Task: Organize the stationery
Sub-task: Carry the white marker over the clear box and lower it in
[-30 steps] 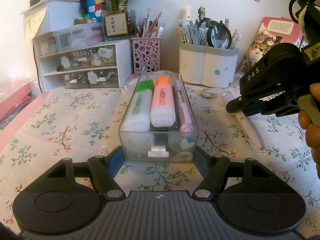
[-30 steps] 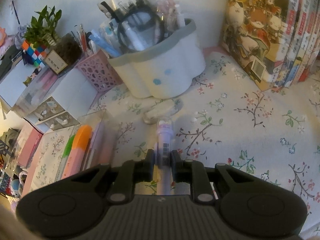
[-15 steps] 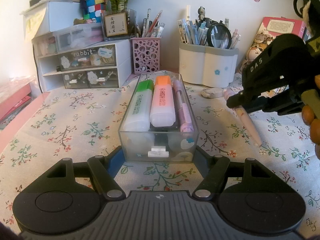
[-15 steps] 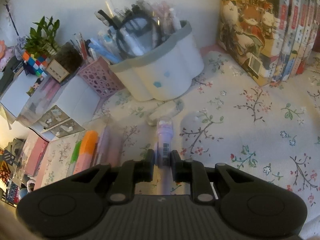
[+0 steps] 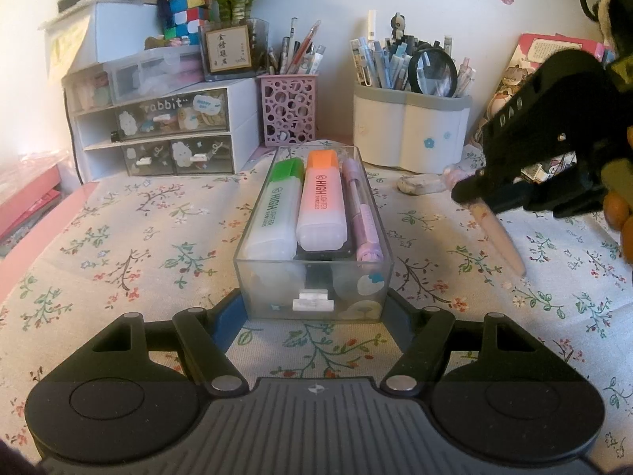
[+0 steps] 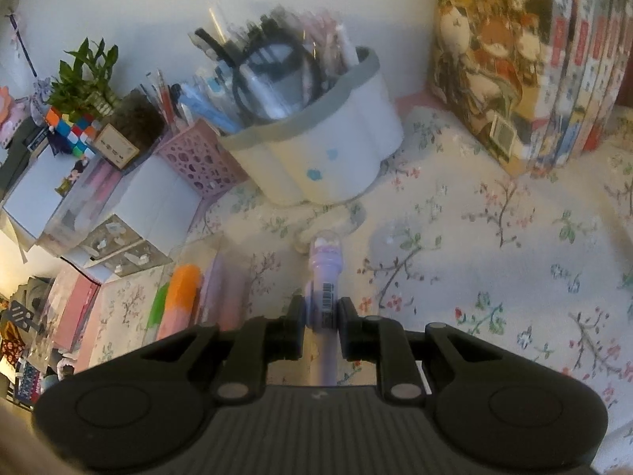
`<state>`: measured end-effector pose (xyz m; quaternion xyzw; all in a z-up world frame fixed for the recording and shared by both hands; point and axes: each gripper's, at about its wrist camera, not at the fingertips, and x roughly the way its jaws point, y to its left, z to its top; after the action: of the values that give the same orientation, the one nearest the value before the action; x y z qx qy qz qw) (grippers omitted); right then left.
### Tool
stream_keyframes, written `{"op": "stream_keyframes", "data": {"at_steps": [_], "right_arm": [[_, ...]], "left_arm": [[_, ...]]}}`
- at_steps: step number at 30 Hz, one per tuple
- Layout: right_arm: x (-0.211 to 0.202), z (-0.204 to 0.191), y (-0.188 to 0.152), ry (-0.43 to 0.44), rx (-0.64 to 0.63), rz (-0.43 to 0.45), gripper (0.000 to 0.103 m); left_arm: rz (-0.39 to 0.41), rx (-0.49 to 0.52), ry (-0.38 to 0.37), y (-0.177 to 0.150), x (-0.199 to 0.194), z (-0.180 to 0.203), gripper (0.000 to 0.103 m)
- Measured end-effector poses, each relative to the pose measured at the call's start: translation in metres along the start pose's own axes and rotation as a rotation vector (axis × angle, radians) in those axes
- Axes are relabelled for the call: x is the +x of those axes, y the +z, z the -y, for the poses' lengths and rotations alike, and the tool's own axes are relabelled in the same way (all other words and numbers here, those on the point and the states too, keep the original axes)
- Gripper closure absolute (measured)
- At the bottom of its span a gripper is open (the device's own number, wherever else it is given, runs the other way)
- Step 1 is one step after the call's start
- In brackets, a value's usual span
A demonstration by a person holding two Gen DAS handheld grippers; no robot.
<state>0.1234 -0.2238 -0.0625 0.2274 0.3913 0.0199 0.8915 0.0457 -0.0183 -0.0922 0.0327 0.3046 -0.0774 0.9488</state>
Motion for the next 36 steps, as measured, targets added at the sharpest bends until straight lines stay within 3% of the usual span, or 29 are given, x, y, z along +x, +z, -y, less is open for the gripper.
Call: {"op": "stream_keyframes", "data": {"at_steps": [25, 36], "right_arm": [[0.005, -0.042, 0.001, 0.170, 0.136, 0.005, 0.085], [0.017, -0.061, 0.001, 0.166, 0.092, -0.005, 0.085]], "left_arm": [[0.001, 0.002, 0.000, 0.000, -0.001, 0.002, 0.032], [0.000, 0.002, 0.000, 0.000, -0.001, 0.002, 0.032]]}}
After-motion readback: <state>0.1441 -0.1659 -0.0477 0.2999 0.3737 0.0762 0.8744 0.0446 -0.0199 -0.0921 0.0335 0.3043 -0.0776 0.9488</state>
